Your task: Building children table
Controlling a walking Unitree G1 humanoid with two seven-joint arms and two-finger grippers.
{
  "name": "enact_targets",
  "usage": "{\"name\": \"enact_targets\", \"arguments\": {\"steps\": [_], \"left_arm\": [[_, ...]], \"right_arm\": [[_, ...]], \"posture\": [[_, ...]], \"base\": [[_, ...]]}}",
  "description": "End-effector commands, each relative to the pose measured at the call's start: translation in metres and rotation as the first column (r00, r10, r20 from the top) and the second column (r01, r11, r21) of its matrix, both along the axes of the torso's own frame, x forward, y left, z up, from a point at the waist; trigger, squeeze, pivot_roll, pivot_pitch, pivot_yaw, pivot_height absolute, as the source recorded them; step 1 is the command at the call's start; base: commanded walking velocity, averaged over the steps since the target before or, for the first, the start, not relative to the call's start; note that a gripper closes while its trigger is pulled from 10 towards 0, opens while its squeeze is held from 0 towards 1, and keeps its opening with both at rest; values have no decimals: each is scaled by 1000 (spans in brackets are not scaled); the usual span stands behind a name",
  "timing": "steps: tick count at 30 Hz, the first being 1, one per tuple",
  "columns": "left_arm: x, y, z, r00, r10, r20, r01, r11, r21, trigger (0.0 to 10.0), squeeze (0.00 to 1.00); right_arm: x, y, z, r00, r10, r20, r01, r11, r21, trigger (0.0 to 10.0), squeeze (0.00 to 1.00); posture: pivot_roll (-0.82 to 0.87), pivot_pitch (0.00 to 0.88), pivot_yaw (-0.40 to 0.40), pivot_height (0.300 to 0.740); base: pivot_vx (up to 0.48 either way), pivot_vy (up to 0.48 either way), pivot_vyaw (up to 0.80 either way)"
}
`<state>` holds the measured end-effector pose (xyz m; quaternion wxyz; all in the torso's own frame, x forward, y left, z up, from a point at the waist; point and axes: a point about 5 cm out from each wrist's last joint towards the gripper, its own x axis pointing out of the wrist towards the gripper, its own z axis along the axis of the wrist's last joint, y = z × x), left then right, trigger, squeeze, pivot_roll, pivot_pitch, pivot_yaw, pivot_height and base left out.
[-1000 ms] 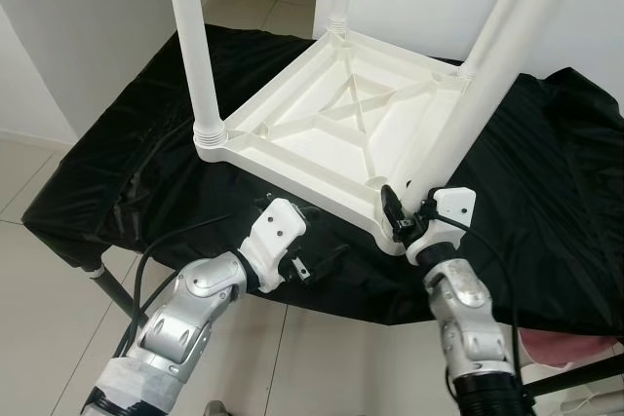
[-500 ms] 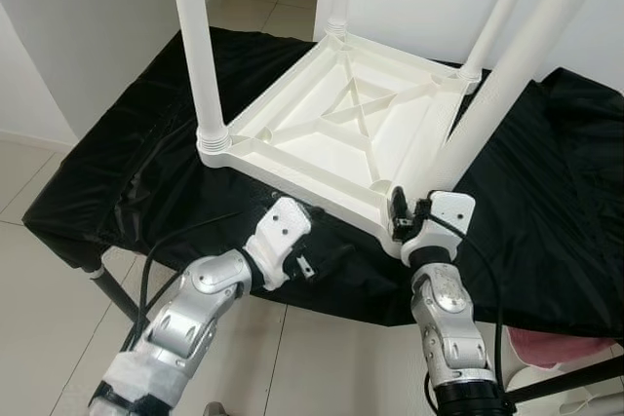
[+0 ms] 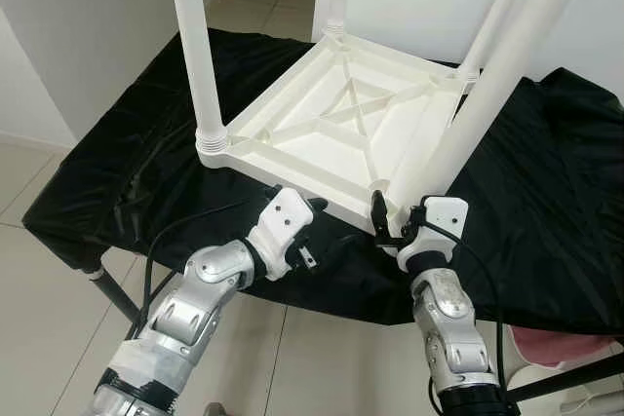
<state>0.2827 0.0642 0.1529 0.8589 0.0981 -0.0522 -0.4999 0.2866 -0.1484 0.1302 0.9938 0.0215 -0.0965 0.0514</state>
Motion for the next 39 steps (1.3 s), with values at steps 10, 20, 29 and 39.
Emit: {"name": "enact_targets", "arguments": {"steps": [10, 20, 29, 39], "left_arm": [[-6, -9, -7, 998, -64, -9, 64, 998, 19, 10000, 0], [-13, -15, 1, 995, -104, 9, 104, 995, -3, 10000, 0], [-22, -17, -4, 992, -127, -15, 126, 992, -4, 10000, 0], [-19, -17, -3, 993, -115, -14, 115, 993, -3, 10000, 0]], "right_arm": [[4, -26, -4, 968, 245, -44, -249, 962, -115, 10000, 0], [24, -30, 4, 871, 483, -87, -491, 850, -194, 6902, 0], [34, -43, -5, 867, 478, -142, -496, 856, -145, 0, 0], [32, -45, -9, 897, 430, -101, -437, 898, -63, 10000, 0]], "posture": [[-37, 75, -33, 740], [1, 69, -46, 740], [23, 55, -52, 740], [20, 53, -63, 740]], "base": [[0, 0, 0], [0, 0, 0], [0, 0, 0], [0, 0, 0]]}}
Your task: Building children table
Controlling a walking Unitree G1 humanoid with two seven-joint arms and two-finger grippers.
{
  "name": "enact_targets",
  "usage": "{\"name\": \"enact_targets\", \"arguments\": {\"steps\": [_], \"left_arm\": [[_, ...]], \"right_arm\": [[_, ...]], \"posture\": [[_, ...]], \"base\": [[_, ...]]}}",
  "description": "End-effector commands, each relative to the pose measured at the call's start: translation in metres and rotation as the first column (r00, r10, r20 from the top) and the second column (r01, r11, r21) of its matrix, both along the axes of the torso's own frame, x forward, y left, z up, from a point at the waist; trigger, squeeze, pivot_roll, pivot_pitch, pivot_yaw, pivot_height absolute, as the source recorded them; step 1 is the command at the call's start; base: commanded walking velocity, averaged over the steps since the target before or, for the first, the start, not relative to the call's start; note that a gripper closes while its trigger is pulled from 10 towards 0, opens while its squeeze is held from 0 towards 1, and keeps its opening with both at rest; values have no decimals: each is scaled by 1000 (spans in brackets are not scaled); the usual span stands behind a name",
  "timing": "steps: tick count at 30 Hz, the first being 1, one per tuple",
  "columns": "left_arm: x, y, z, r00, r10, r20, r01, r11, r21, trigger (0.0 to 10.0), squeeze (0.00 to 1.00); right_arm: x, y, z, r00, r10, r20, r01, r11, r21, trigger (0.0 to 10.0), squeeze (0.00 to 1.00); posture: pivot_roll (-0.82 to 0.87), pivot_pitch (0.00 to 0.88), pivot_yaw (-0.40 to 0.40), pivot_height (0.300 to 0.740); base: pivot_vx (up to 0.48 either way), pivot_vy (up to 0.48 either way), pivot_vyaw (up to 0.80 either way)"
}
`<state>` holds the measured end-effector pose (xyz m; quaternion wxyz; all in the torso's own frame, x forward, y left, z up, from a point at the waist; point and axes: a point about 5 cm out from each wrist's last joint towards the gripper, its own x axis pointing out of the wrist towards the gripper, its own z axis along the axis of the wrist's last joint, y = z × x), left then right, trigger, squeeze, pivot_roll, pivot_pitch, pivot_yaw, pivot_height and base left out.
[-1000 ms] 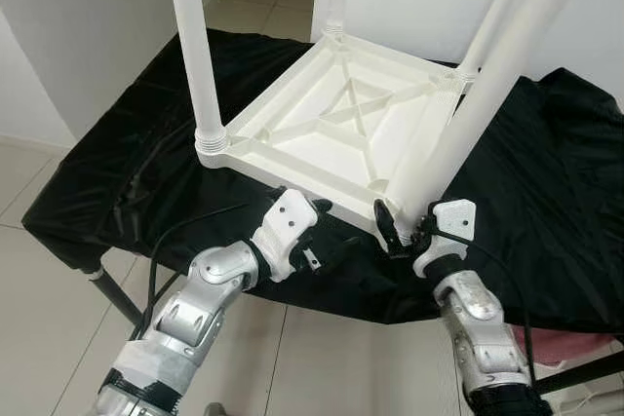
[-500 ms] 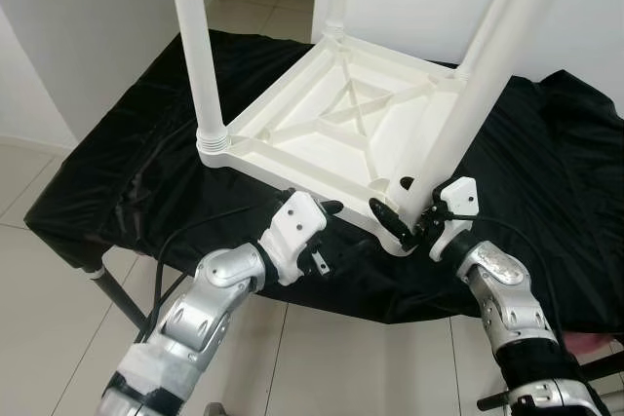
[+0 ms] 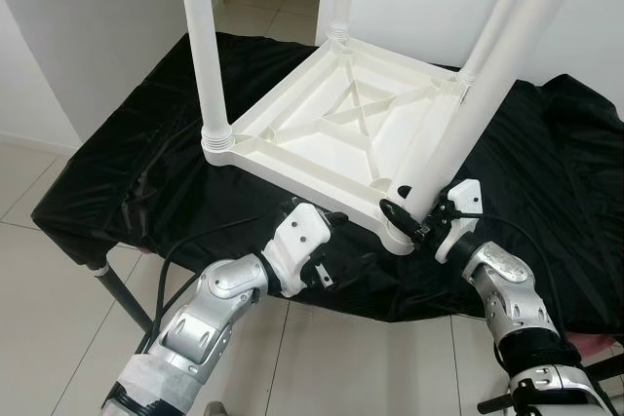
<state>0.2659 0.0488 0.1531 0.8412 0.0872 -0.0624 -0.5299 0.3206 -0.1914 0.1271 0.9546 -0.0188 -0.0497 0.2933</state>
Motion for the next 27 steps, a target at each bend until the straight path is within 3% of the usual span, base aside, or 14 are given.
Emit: {"name": "enact_targets", "arguments": {"steps": [1, 4, 7, 11, 14, 15, 18, 19, 24, 27], "left_arm": [[-2, -2, -3, 999, -41, -18, 41, 999, 19, 10000, 0], [-2, -2, -3, 999, -39, -19, 40, 999, 18, 10000, 0], [-4, -4, -4, 998, -33, -45, 33, 999, -13, 10000, 0], [-4, -3, -6, 998, -32, -46, 32, 999, -5, 10000, 0], [-4, -1, -8, 999, -29, -46, 29, 1000, 5, 10000, 0], [-4, -1, -8, 999, -29, -46, 29, 1000, 5, 10000, 0], [-4, -1, -10, 998, -25, -50, 26, 1000, 10, 10000, 0], [-4, -1, -10, 998, -25, -50, 26, 1000, 10, 10000, 0], [-6, -1, -10, 998, -27, -52, 28, 1000, 13, 10000, 0], [-6, 0, -10, 998, -27, -52, 28, 999, 17, 10000, 0]], "right_arm": [[-2, -2, -5, 997, -78, -28, 80, 994, 70, 10000, 0], [-2, -2, -5, 994, -106, -34, 109, 990, 91, 10000, 0], [-9, 5, -14, 955, -291, -58, 295, 950, 99, 10000, 0], [-13, 6, -19, 921, -381, -82, 388, 917, 96, 10000, 0], [-21, 11, -29, 864, -486, -129, 499, 861, 95, 10000, 0], [-21, 11, -29, 864, -486, -129, 499, 861, 95, 10000, 0], [-32, 26, -35, 796, -581, -168, 600, 795, 95, 10000, 0], [-32, 26, -35, 796, -581, -168, 600, 795, 95, 10000, 0], [-41, 41, -37, 723, -661, -200, 687, 718, 114, 10000, 0], [-43, 45, -37, 711, -673, -205, 700, 706, 110, 10000, 0]], "posture": [[21, 53, -65, 740], [21, 53, -65, 740], [20, 51, -71, 740], [16, 48, -70, 740], [10, 47, -70, 740], [10, 47, -70, 740], [12, 47, -70, 740], [12, 47, -70, 740], [22, 44, -68, 740], [24, 44, -66, 740]], "base": [[0, 0, 0], [0, 0, 0], [0, 0, 0], [0, 0, 0], [0, 0, 0], [0, 0, 0], [0, 0, 0], [0, 0, 0], [0, 0, 0], [0, 0, 0]]}}
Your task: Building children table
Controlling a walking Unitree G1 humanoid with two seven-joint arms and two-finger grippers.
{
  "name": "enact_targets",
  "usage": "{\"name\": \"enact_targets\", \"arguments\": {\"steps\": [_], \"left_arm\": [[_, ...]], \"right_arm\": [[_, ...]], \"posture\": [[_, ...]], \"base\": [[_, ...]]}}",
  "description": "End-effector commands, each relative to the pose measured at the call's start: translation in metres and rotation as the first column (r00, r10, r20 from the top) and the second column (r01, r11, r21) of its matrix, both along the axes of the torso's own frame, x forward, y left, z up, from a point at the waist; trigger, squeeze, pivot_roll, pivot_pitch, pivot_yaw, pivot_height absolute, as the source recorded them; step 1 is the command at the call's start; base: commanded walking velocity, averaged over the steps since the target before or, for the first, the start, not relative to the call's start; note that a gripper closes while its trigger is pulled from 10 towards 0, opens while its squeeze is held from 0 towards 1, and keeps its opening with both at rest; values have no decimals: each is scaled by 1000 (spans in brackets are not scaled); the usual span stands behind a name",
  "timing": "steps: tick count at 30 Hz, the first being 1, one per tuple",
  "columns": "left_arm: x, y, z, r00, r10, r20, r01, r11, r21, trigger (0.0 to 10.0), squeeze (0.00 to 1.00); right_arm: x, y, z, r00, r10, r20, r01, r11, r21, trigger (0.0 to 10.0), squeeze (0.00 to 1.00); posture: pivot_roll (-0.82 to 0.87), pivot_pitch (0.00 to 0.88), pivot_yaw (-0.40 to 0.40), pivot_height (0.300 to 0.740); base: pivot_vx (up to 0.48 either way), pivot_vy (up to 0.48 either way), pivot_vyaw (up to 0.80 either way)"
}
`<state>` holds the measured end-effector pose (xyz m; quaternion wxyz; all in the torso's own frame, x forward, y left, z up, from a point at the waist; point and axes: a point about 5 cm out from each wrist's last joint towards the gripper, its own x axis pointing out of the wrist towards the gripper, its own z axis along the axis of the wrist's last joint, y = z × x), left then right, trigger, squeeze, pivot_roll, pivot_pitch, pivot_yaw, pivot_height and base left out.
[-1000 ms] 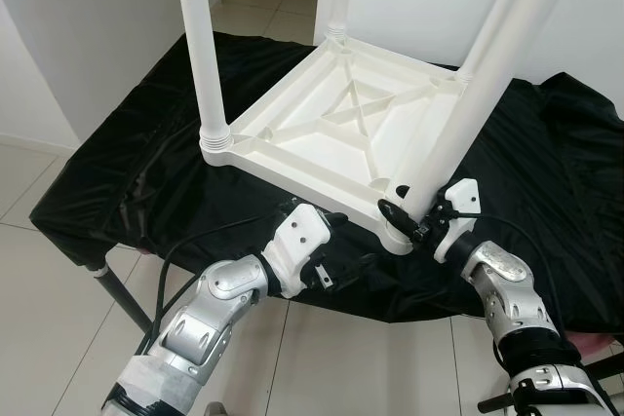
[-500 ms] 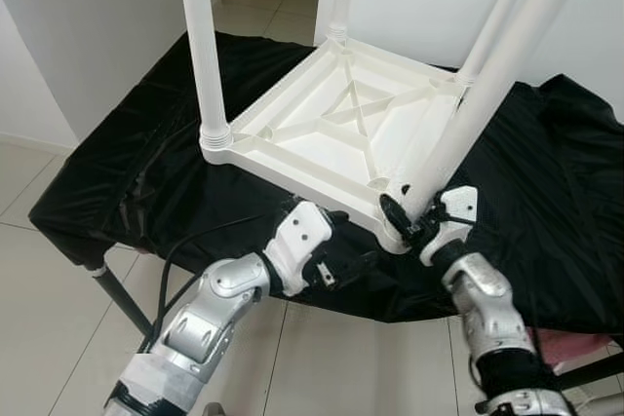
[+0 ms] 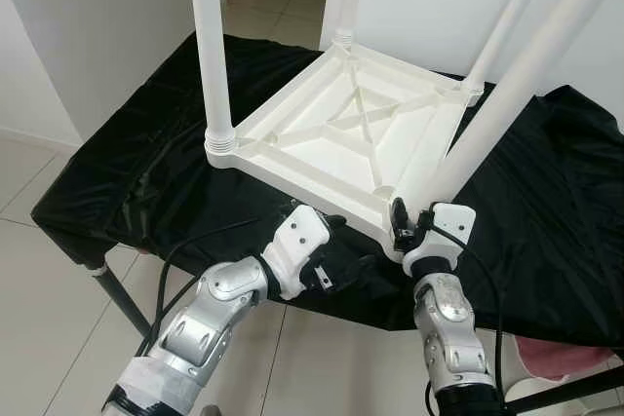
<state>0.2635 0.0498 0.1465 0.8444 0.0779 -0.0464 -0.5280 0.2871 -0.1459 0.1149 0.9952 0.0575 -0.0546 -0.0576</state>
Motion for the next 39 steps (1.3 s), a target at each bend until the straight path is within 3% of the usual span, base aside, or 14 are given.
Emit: {"name": "enact_targets", "arguments": {"steps": [1, 6, 12, 13, 14, 15, 20, 26, 27, 30, 39], "left_arm": [[-4, -1, -4, 999, -36, -15, 36, 999, 16, 10000, 0], [-3, 1, -5, 999, -37, -18, 38, 999, 23, 10000, 0], [-4, 0, -6, 999, -49, -22, 50, 998, 25, 10000, 0], [-4, 0, -6, 998, -53, -22, 53, 998, 28, 10000, 0], [-4, 0, -6, 998, -53, -22, 53, 998, 28, 10000, 0], [-4, 0, -6, 998, -53, -23, 54, 998, 28, 10000, 0], [-4, -1, -6, 998, -56, -25, 57, 998, 26, 10000, 0], [-3, -2, -7, 998, -56, -23, 57, 998, 27, 10000, 0], [-3, -1, -7, 998, -55, -24, 56, 998, 28, 10000, 0], [-4, -2, -7, 998, -54, -24, 54, 998, 27, 10000, 0], [-4, 0, -7, 999, -40, -21, 41, 999, 29, 10000, 0]], "right_arm": [[-10, 0, -25, 991, -52, -123, 57, 998, 36, 10000, 0], [-11, 5, -21, 992, -62, -112, 65, 998, 25, 10000, 0], [-14, 0, -21, 993, -68, -94, 69, 998, 11, 10000, 0], [-16, -3, -19, 996, -56, -71, 57, 998, 17, 10000, 408], [-16, -3, -19, 996, -56, -71, 57, 998, 17, 10000, 408], [-20, -6, -17, 999, -24, -42, 24, 1000, 16, 10000, 1000], [-22, -10, -13, 1000, 30, -8, -30, 1000, -1, 10000, 1000], [-21, -21, -10, 971, 238, -2, -237, 968, -85, 10000, 1000], [-21, -23, -10, 962, 275, -3, -274, 957, -91, 10000, 0], [-15, -29, -7, 914, 405, -5, -402, 905, -138, 10000, 0], [1, -45, 0, 882, 471, 2, -464, 869, -171, 10000, 0]], "posture": [[24, 44, -66, 740], [19, 38, -51, 740], [14, 37, -46, 740], [10, 34, -45, 740], [10, 34, -45, 740], [5, 35, -46, 740], [0, 38, -47, 740], [-7, 40, -52, 740], [-7, 40, -52, 740], [-3, 41, -56, 740], [14, 41, -61, 740]], "base": [[0, 0, 0], [0, 0, 0], [0, 0, 0], [0, 0, 0], [0, 0, 0], [0, 0, 0], [0, 0, 0], [0, 0, 0], [0, 0, 0], [0, 0, 0], [0, 0, 0]]}}
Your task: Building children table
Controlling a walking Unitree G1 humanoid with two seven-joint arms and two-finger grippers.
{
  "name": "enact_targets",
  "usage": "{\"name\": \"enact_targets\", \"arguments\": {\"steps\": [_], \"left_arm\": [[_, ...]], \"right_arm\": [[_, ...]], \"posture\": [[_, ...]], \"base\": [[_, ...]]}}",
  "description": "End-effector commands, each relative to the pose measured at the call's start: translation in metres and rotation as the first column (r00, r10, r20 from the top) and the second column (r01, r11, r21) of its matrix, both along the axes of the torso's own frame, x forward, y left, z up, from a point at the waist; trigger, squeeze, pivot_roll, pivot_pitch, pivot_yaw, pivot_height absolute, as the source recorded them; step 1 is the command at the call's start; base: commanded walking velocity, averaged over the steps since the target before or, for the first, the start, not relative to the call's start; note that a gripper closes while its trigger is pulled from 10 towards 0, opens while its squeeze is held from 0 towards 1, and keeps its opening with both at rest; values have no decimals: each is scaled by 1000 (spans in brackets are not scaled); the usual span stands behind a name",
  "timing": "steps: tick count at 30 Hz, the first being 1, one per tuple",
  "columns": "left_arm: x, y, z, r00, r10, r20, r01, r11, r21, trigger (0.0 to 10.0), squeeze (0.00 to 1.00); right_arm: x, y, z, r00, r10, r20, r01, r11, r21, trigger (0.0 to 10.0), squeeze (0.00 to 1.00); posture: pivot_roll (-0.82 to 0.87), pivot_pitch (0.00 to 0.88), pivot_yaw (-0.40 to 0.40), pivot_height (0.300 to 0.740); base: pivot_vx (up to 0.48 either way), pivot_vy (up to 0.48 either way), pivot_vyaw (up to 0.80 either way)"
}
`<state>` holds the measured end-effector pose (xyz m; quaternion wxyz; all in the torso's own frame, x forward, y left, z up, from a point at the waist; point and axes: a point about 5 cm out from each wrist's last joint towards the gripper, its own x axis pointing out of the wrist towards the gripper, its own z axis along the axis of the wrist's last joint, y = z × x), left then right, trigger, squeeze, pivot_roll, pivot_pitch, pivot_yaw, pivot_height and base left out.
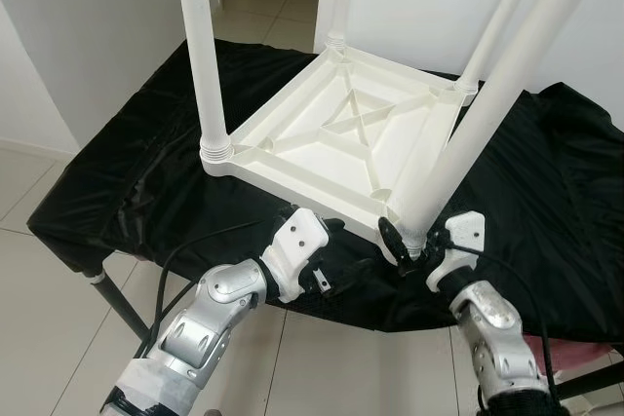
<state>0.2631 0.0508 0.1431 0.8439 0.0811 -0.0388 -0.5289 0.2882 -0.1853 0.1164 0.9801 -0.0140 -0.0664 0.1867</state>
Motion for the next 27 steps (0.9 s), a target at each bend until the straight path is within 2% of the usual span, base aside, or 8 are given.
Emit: {"name": "enact_targets", "arguments": {"steps": [1, 6, 9, 13, 14, 27], "left_arm": [[-3, -1, -3, 999, -37, -11, 37, 999, 15, 10000, 0], [-2, 0, -3, 999, -33, -10, 33, 999, 14, 10000, 0], [-2, -4, -1, 999, -40, -6, 41, 999, 10, 10000, 0], [-2, -6, 0, 999, -46, -4, 46, 999, 9, 10000, 0], [-3, -6, 0, 999, -48, -4, 48, 999, 8, 10000, 0], [-3, -5, 1, 999, -48, -7, 48, 999, 7, 10000, 0]], "right_arm": [[3, -5, 1, 999, 43, 2, -43, 999, -5, 10000, 0], [9, -4, 5, 992, 127, 4, -127, 992, -18, 10000, 0], [18, 1, 7, 971, 239, -16, -240, 967, -84, 10000, 0], [24, 1, 8, 965, 260, -18, -260, 960, -106, 10000, 0], [26, 0, 9, 964, 266, -16, -266, 957, -114, 0, 0], [23, -7, 0, 955, 291, -57, -296, 950, -103, 0, 0]], "posture": [[20, 41, -61, 740], [20, 42, -59, 740], [19, 40, -55, 740], [19, 40, -53, 740], [21, 42, -53, 740], [14, 61, -42, 740]], "base": [[0, 0, 0], [0, 0, 0], [0, 0, 0], [0, 0, 0], [0, 0, 0], [0, 0, 0]]}}
